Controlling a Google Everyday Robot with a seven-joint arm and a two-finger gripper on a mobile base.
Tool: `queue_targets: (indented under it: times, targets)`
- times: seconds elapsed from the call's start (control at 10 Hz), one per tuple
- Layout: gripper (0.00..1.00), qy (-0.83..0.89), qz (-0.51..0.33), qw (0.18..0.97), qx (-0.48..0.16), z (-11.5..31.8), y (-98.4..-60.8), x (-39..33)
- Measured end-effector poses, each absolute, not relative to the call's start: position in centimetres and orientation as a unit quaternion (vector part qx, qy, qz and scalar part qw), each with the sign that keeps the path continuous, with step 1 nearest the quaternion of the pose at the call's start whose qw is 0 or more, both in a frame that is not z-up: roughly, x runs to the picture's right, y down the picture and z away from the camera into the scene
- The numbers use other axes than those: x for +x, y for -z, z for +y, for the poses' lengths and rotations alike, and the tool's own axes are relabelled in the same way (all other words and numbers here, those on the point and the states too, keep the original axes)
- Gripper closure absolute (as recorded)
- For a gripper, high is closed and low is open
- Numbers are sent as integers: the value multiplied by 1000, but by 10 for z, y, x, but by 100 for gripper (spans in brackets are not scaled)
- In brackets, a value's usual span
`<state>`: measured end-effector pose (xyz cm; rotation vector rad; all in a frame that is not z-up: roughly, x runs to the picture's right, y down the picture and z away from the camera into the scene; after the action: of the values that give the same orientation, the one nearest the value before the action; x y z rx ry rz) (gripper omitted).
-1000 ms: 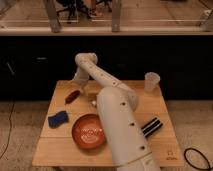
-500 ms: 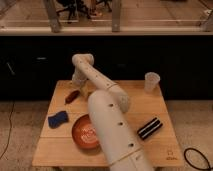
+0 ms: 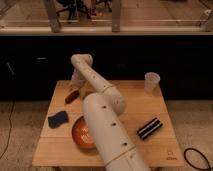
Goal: Place the pepper in the ceramic bowl
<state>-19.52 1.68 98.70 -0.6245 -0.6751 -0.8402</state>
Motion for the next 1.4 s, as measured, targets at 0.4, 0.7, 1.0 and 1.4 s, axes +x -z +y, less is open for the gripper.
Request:
queue_targets:
  times: [0.4,0.7,1.0,1.4]
  targets:
    - [96,387,-314,815,-296,16,-987,-192]
    - [100,382,-316,817,-293,13,-984,-190]
    - [100,375,-327,820,-282,8,-968,-187]
    - [100,371,-337,822,-268,7,-934,-186]
